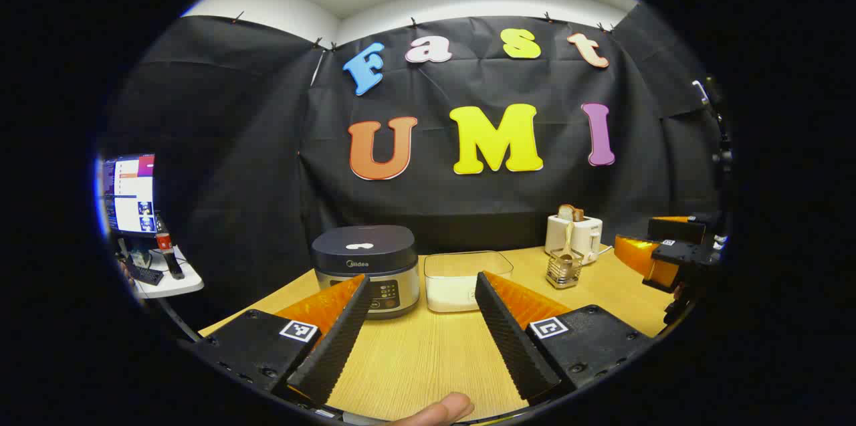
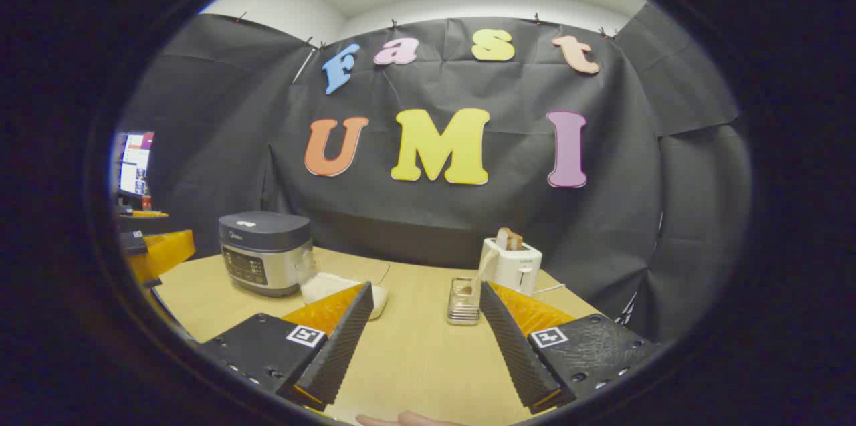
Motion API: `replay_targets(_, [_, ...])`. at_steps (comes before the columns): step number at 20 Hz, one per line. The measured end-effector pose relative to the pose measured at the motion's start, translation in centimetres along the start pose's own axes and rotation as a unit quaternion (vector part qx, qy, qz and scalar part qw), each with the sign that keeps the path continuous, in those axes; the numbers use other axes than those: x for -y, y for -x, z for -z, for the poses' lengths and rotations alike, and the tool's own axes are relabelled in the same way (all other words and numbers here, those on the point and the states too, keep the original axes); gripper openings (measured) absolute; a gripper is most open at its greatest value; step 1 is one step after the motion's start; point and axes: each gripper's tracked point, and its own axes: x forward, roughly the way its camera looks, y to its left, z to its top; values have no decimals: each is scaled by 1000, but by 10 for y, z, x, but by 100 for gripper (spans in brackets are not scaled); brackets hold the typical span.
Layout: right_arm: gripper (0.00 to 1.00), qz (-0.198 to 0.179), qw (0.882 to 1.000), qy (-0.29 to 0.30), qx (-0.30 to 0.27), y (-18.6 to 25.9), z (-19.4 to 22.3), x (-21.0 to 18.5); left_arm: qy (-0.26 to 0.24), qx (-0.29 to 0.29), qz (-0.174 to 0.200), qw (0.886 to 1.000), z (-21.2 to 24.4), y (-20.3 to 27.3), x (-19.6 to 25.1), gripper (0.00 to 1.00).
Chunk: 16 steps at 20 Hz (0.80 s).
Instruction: Close the left gripper, press the button to open the rice cooker; take a wooden spoon from the chopstick holder with the right hand, scoop a spoonful of rice and pour it into the rice cooker, then put the wooden spoon back into the chopstick holder.
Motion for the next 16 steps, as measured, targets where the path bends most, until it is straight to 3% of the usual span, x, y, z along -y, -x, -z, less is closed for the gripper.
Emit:
replay_targets(11, [96, 22, 1000, 3, 15, 5, -12, 28, 8, -18, -18, 1000, 9, -5, -12, 98])
replay_targets(16, [95, 31, 999, 2, 7, 5, -11, 42, -19, -28, -39, 999, 13, -12, -21, 96])
